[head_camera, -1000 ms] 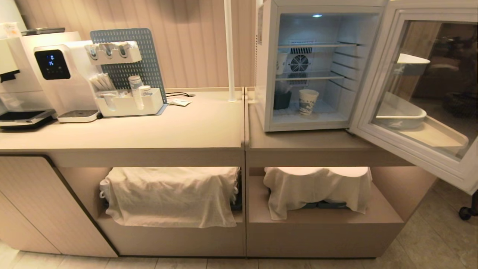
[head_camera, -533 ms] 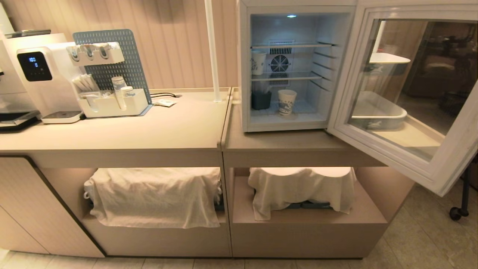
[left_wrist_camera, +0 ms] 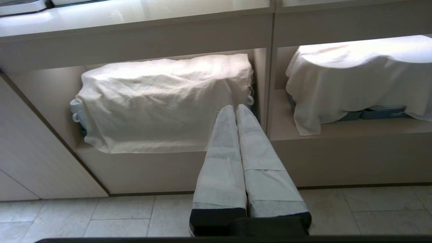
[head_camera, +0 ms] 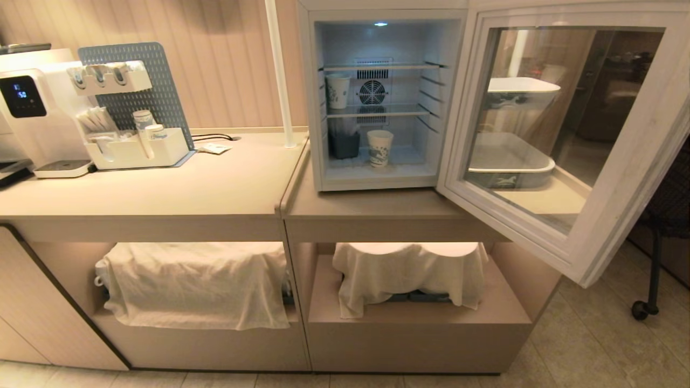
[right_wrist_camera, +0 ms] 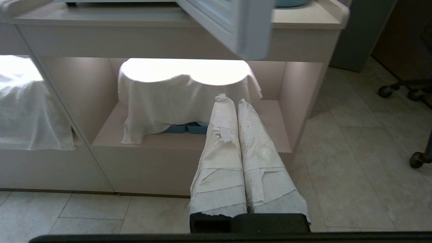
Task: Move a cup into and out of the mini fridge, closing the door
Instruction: Close the freezer door
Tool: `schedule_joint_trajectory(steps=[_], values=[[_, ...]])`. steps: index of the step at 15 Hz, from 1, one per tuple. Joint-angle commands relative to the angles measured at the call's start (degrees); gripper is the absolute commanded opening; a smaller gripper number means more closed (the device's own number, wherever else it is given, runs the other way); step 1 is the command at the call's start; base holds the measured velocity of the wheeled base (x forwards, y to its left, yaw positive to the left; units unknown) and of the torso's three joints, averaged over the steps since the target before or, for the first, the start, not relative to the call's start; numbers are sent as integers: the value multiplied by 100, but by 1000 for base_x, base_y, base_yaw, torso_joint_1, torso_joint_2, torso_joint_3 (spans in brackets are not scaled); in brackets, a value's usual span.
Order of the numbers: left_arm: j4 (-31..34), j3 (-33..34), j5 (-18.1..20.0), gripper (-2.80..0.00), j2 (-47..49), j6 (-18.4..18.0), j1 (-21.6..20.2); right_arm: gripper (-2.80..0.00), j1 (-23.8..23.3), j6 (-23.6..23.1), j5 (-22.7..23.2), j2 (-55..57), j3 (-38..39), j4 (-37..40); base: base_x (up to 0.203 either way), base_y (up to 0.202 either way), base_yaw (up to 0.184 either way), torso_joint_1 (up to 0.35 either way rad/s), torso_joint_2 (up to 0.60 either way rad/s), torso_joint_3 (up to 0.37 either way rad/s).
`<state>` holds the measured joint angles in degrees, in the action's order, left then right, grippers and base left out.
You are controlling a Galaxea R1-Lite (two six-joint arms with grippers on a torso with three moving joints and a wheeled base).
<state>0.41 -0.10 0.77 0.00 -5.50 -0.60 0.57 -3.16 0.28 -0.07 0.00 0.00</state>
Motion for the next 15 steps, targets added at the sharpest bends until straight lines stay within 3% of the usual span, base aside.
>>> schedule_joint_trajectory(steps=[1,8,13,15], values=[[2,1,2,-280,0,-3,-2,-280,4,13,-11,7,0,0,0,-195,1,5,-2,2],[2,10,-6,-280,0,41,-2,-280,4,52,-19,7,-9,-9,0,-176,-2,3,1,2],[-6,10,-6,-280,0,41,-2,-280,4,198,-16,12,-130,45,0,0,0,0,0,0],[-6,10,-6,-280,0,41,-2,-280,4,523,10,261,-853,642,0,0,0,0,0,0]])
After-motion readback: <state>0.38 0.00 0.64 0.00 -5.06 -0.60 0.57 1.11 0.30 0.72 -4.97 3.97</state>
